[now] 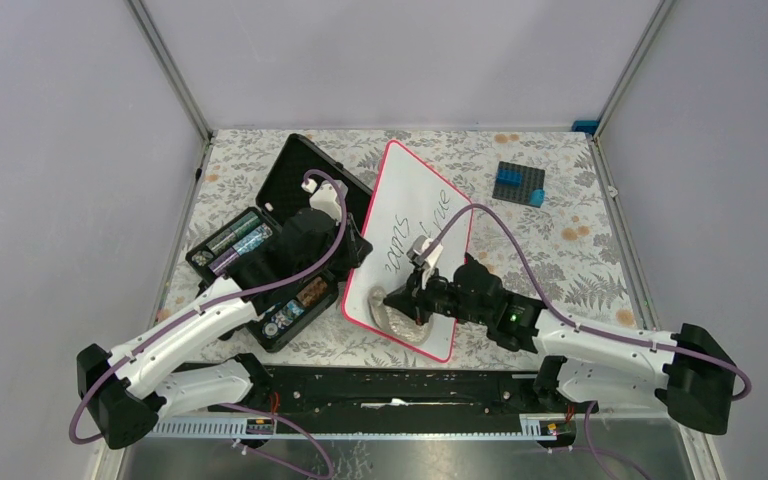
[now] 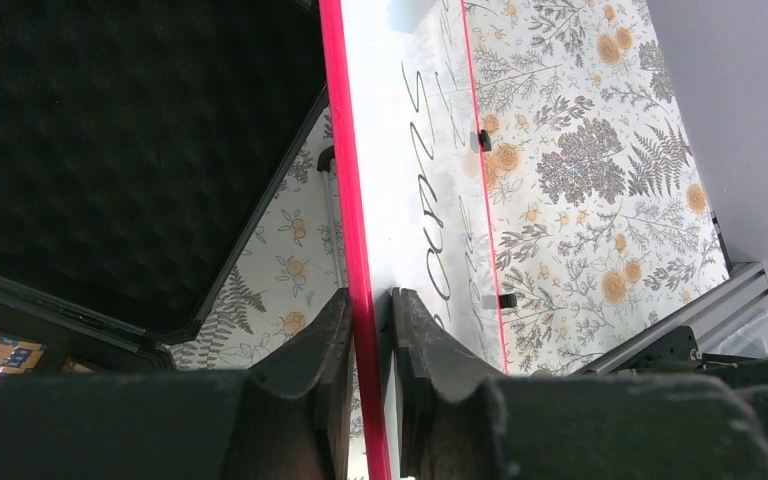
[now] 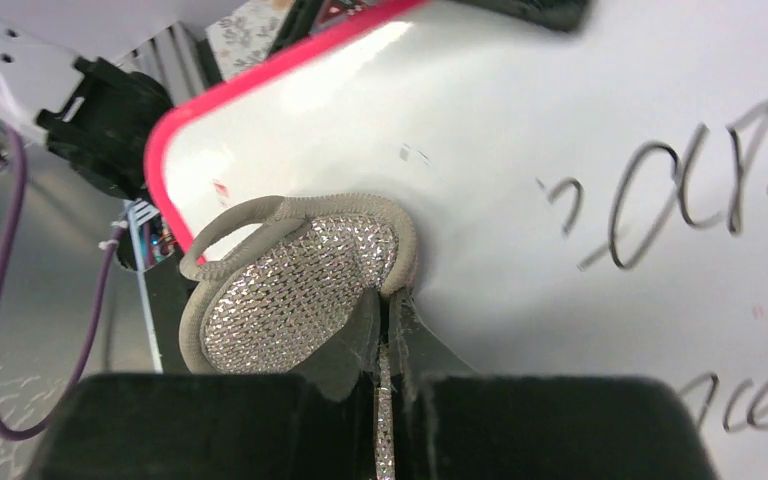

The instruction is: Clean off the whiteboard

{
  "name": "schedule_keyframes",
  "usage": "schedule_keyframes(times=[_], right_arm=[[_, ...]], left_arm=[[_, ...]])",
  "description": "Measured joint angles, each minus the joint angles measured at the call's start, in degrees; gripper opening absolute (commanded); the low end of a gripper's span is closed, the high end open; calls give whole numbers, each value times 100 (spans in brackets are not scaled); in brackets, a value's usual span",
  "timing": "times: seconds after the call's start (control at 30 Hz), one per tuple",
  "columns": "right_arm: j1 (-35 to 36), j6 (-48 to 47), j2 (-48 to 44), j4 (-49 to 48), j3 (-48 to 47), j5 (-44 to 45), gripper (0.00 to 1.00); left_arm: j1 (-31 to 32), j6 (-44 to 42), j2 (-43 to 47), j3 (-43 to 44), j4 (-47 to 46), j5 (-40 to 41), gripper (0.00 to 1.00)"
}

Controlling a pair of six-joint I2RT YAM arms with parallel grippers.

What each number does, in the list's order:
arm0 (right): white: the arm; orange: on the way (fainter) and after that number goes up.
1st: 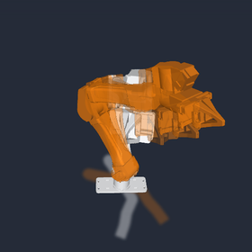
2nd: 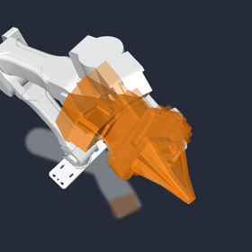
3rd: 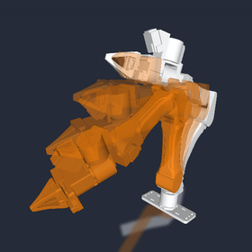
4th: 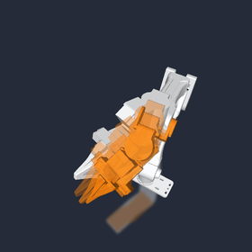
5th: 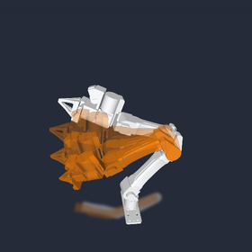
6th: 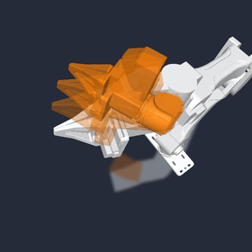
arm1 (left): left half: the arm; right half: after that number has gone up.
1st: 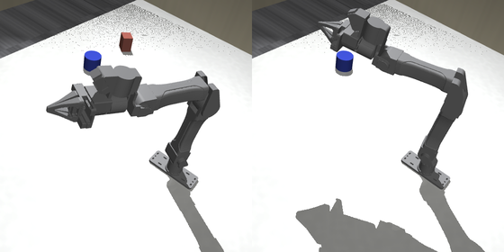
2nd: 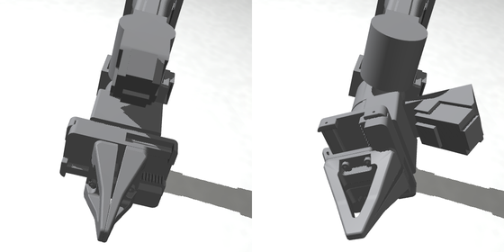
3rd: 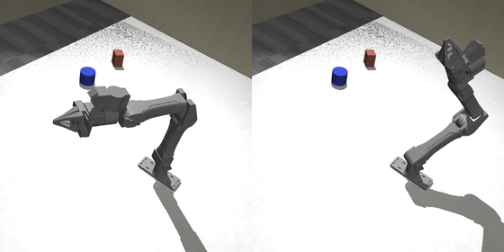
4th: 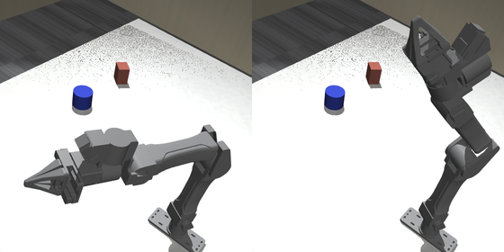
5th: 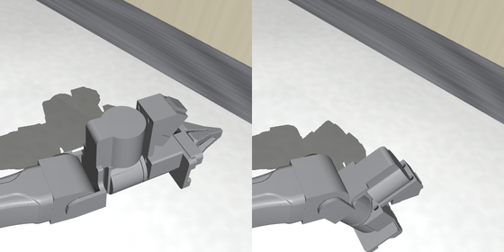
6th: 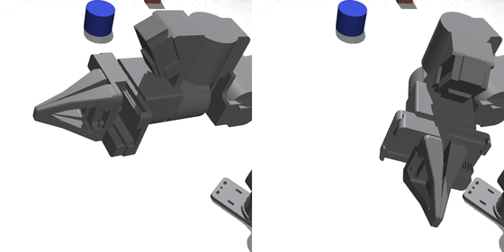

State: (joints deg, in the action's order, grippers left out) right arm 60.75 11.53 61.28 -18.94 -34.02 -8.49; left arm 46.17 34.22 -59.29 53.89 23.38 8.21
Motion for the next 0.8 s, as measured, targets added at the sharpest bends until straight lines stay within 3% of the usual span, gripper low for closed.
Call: schedule_keyframes(times=[0.27,0.47,0.8], right_arm=[[-48,219,-326,168,323,535,0],[-66,57,151,695,-310,258,0],[-105,-57,710,581,-1060,186,0]], left_arm=[[7,17,0,0,-20,22,0],[7,39,0,-17,-2,81,0],[48,35,33,-105,-219,87,0]])
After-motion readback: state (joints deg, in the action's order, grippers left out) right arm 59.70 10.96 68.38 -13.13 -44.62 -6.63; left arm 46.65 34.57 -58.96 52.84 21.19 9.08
